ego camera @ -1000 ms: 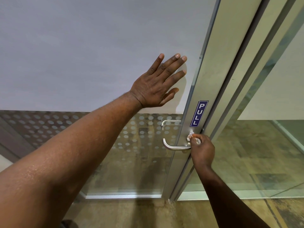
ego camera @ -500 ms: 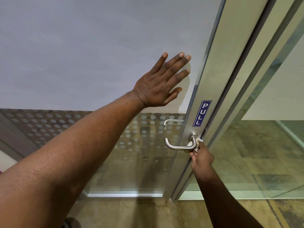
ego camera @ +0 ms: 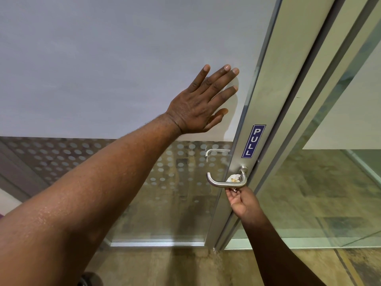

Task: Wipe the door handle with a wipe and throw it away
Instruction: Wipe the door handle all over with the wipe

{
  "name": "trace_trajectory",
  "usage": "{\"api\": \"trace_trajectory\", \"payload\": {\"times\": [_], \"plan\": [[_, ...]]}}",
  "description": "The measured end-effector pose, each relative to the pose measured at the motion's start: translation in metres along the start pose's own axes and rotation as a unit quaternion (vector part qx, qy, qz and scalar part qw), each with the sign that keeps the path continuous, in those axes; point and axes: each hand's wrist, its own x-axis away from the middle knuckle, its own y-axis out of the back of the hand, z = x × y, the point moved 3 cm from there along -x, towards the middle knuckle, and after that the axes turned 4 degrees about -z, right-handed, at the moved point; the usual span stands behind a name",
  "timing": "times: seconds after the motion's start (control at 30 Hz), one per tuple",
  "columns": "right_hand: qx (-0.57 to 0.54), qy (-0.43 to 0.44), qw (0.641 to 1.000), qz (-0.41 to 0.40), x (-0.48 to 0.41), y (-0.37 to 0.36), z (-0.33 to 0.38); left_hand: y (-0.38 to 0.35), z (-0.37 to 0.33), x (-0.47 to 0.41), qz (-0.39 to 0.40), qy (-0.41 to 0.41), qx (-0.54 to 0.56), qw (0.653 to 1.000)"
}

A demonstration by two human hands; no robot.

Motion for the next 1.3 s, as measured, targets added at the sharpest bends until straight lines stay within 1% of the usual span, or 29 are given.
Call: {"api": "trace_trajectory", "payload": {"times": [0.17,0.3,0.37,0.53,0.6,0.7,0.77,0.87,0.93,1.0,1.07,1.13,1.2,1.3], "plan": [[-0.005,-0.008,0.997,0.077,0.006,0.022,0.012,-0.001,0.001,0.001,0.005,-0.004,0.004,1.000],[-0.037,0.012,0.996,0.076,0.017,0.040,0.021,0.000,0.001,0.000,0.011,-0.005,0.016,1.000],[-0.041,0.031,0.995,0.089,0.026,0.046,0.029,0.001,0.000,0.000,0.015,-0.002,0.026,1.000],[-0.023,0.081,0.991,0.105,0.041,0.048,0.048,0.012,-0.001,-0.001,0.031,0.013,0.068,0.997],[-0.007,0.107,0.986,0.129,0.047,0.043,0.054,0.018,-0.006,0.003,0.036,0.023,0.090,0.995],[0.054,0.138,0.976,0.160,0.055,0.036,0.059,0.027,-0.024,0.016,0.037,0.057,0.126,0.990],[0.078,0.160,0.969,0.172,0.058,0.034,0.060,0.030,-0.044,0.030,0.043,0.097,0.153,0.983],[0.122,0.184,0.959,0.179,0.064,0.033,0.062,0.033,-0.085,0.062,0.061,0.183,0.193,0.962],[0.178,0.192,0.950,0.170,0.067,0.033,0.060,0.033,-0.119,0.086,0.113,0.218,0.224,0.943],[0.240,0.199,0.936,0.163,0.068,0.033,0.058,0.032,-0.153,0.105,0.181,0.233,0.257,0.920],[0.286,0.209,0.921,0.163,0.069,0.032,0.055,0.030,-0.181,0.116,0.225,0.245,0.282,0.900],[0.305,0.219,0.911,0.173,0.070,0.031,0.053,0.030,-0.202,0.120,0.245,0.269,0.304,0.880],[0.307,0.216,0.905,0.199,0.072,0.029,0.052,0.029,-0.215,0.120,0.249,0.304,0.326,0.860],[0.285,0.195,0.907,0.240,0.072,0.027,0.055,0.027,-0.221,0.119,0.242,0.391,0.355,0.814]]}}
